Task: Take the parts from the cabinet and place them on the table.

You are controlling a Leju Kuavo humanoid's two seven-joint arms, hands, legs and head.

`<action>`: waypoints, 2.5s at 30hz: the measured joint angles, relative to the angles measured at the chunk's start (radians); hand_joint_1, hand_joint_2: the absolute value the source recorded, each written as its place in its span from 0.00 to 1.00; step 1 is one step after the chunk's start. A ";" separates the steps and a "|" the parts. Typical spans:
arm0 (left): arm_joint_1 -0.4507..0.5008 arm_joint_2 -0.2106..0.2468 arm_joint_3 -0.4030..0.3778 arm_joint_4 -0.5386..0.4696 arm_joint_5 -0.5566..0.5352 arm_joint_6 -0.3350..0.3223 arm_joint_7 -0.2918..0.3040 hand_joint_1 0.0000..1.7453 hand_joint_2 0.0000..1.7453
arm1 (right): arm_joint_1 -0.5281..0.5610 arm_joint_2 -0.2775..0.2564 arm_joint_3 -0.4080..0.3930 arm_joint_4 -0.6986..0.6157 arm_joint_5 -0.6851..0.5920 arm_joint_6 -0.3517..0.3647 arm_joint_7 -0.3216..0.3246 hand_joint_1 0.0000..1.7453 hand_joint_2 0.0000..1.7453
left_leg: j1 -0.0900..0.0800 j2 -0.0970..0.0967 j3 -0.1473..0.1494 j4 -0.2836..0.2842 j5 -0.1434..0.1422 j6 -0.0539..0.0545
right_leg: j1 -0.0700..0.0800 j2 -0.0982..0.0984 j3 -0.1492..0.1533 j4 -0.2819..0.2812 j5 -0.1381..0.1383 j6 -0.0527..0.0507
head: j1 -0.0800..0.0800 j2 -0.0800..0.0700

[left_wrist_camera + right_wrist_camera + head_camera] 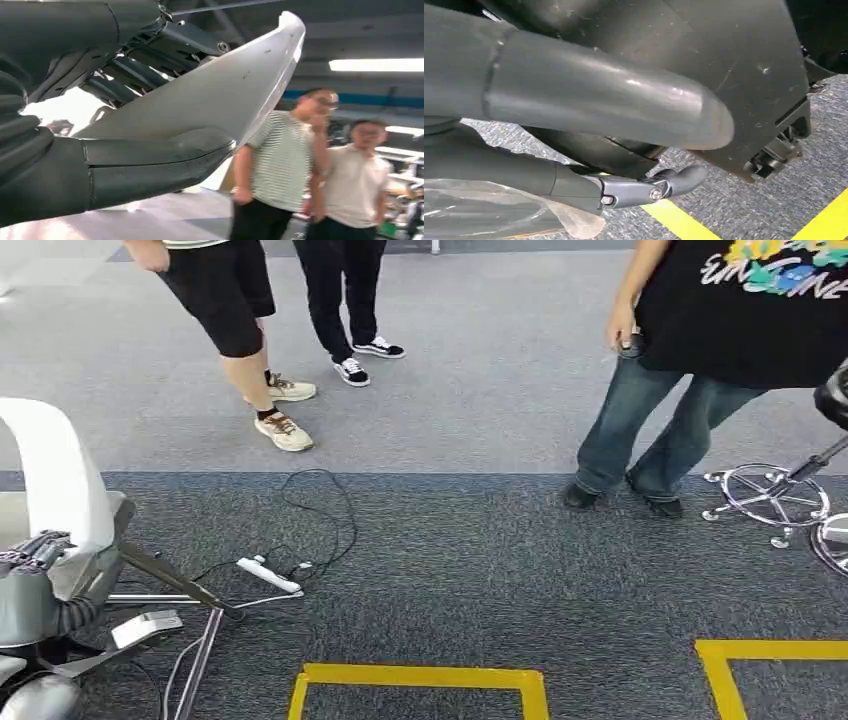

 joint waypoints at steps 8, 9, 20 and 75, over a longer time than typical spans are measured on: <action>-0.004 -0.003 0.003 0.002 -0.004 0.001 0.004 1.00 1.00 | -0.006 -0.002 0.000 0.000 0.000 0.000 -0.003 0.00 0.00 | 0.035 -0.102 0.026 -0.033 0.016 0.006 | -0.018 0.138 -0.158 0.274 -0.082 0.038 | 0.008 0.000; -0.004 -0.003 0.003 0.002 -0.005 0.001 0.004 1.00 1.00 | -0.006 -0.003 0.000 0.000 0.000 0.000 -0.002 0.00 0.00 | 0.040 -0.116 0.027 -0.031 0.014 0.001 | -0.023 0.141 -0.131 0.211 -0.036 0.044 | 0.008 0.000; -0.011 0.002 0.004 0.002 -0.012 0.000 0.011 1.00 1.00 | 0.003 -0.003 0.002 0.000 0.002 0.000 0.000 0.00 0.00 | 0.052 -0.066 -0.103 0.210 -0.091 -0.059 | -0.033 0.139 -0.021 0.007 0.022 0.009 | -0.001 0.000; -0.068 -0.021 -0.063 0.038 -0.087 0.000 0.077 1.00 1.00 | 0.012 -0.022 0.000 0.001 -0.004 0.002 -0.030 0.00 0.00 | 0.045 -0.174 0.002 0.001 -0.002 -0.024 | -0.031 0.218 -0.046 0.006 0.037 0.035 | 0.006 0.000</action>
